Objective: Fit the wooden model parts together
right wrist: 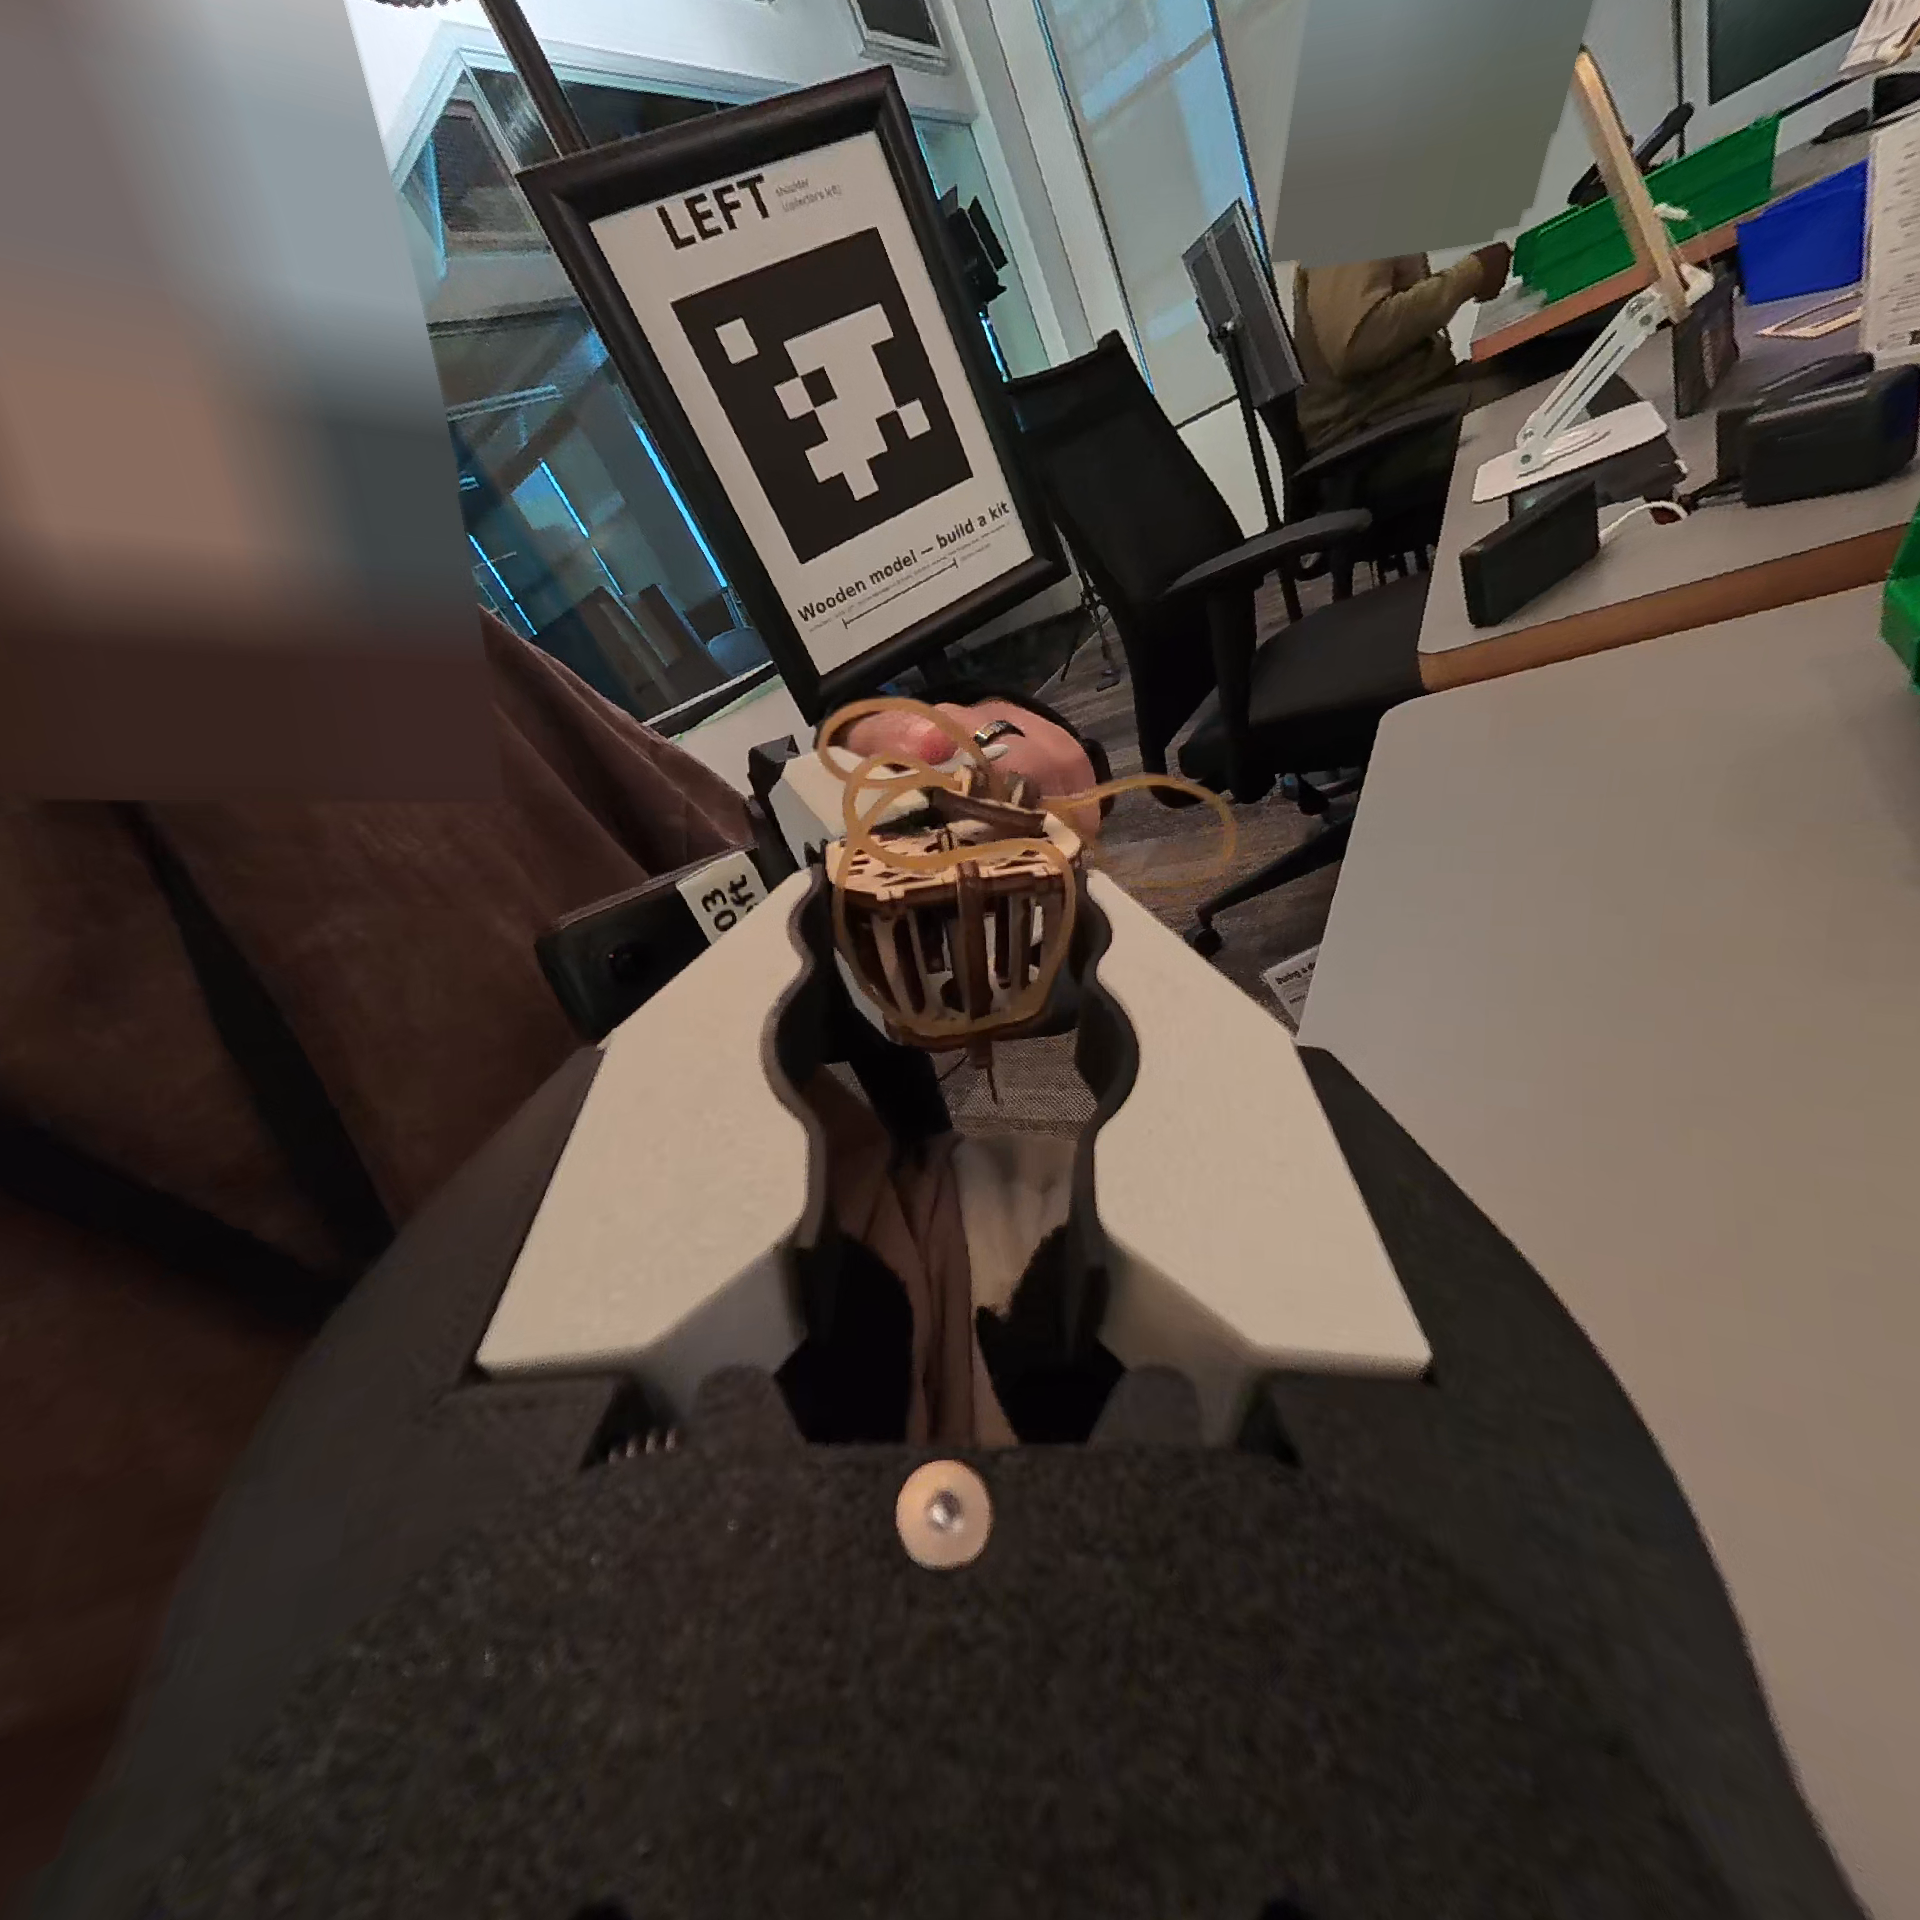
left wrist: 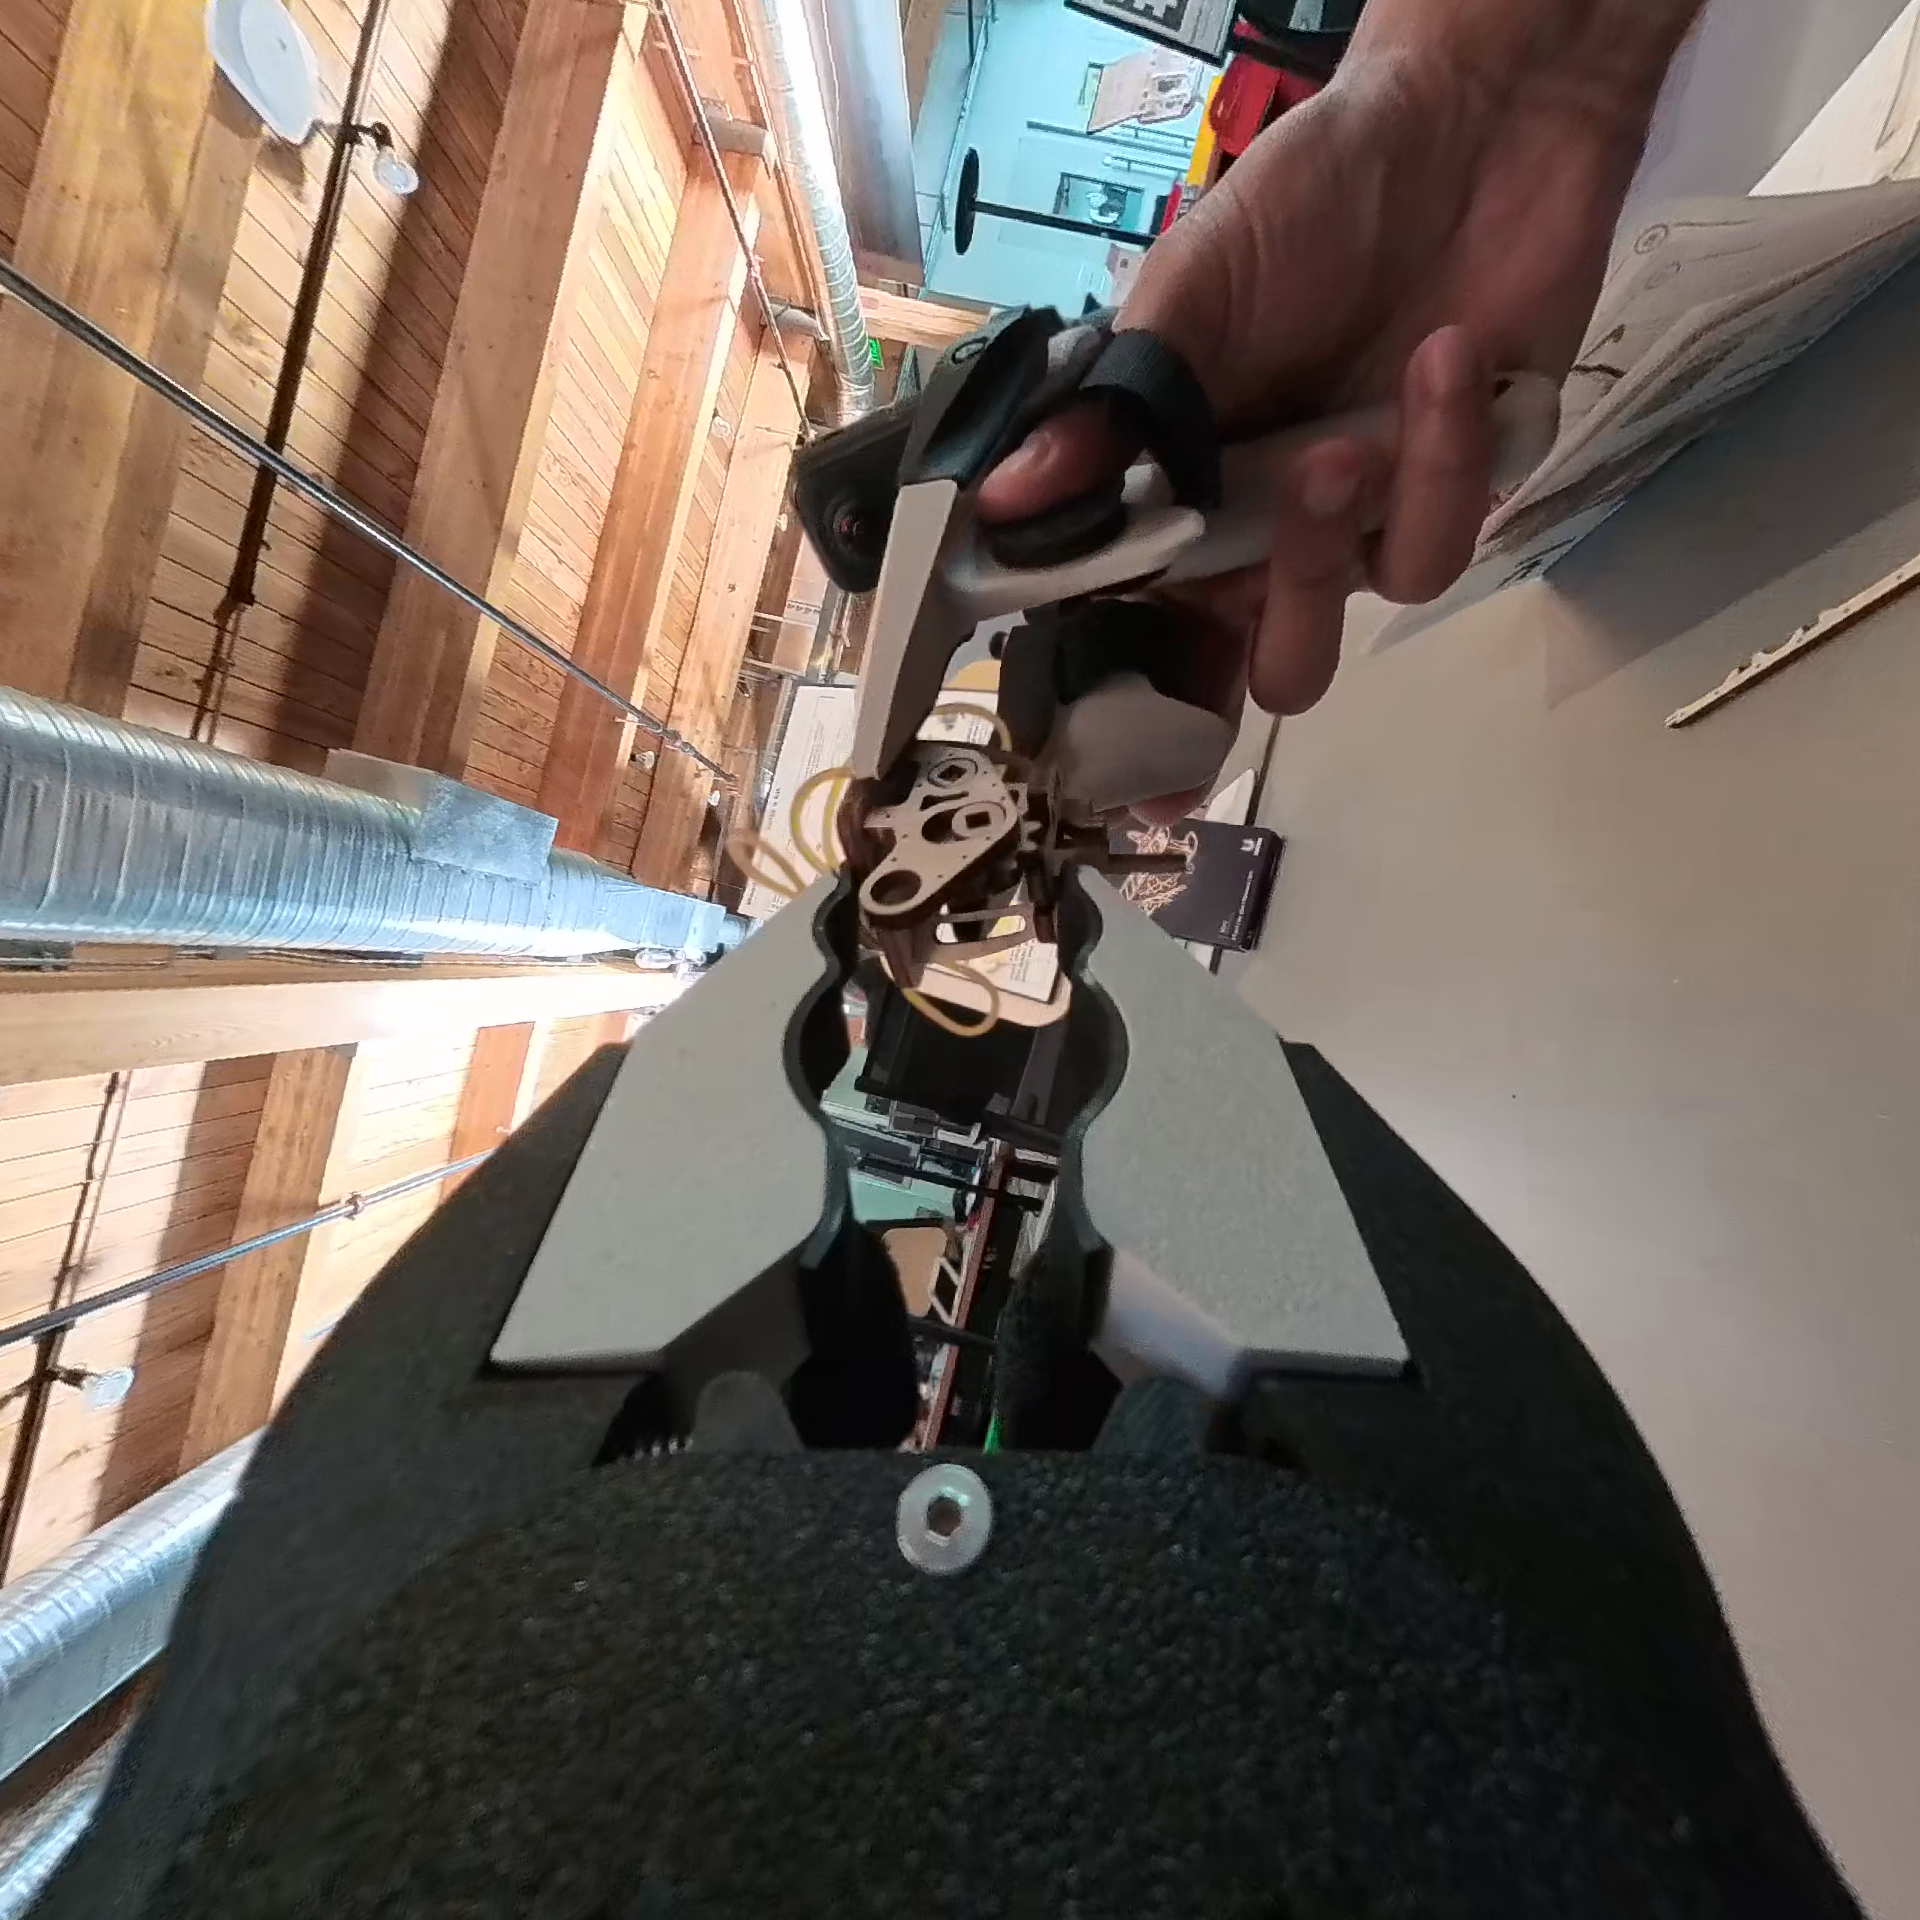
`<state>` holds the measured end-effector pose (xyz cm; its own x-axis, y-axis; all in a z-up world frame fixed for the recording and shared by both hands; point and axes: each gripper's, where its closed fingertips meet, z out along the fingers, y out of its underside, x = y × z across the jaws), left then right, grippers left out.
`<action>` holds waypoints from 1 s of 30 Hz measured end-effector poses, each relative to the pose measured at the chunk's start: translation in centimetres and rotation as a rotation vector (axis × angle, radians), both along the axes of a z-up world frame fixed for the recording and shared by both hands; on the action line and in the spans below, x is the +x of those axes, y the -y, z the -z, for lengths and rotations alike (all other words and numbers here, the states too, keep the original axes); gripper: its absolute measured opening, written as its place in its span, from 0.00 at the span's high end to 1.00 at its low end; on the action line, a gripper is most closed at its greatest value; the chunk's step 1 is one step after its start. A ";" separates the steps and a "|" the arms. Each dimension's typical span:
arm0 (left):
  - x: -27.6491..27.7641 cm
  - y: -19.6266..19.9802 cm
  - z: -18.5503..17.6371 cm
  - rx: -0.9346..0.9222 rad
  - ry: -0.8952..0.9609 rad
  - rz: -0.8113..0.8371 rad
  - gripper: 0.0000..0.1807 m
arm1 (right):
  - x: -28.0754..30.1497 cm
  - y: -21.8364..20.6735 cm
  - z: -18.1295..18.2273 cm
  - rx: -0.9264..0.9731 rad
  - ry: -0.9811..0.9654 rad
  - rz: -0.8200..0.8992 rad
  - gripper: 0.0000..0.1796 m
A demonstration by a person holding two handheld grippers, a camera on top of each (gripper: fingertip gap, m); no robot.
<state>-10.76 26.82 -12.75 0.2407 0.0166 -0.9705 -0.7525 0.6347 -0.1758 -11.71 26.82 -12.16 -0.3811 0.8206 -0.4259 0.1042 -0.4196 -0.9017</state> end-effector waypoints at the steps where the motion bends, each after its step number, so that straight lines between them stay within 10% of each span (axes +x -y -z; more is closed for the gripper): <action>1: 0.0 0.0 0.0 -0.010 -0.001 0.003 0.81 | 0.0 0.0 0.0 0.000 0.003 0.000 0.76; 13: 0.9 0.8 0.1 0.022 -0.063 0.044 0.81 | 2.4 -1.6 -2.5 0.056 0.138 -0.106 0.69; 30: 1.3 0.8 0.6 0.021 -0.105 0.031 0.81 | 0.9 -0.1 -0.2 0.202 0.374 -0.249 0.93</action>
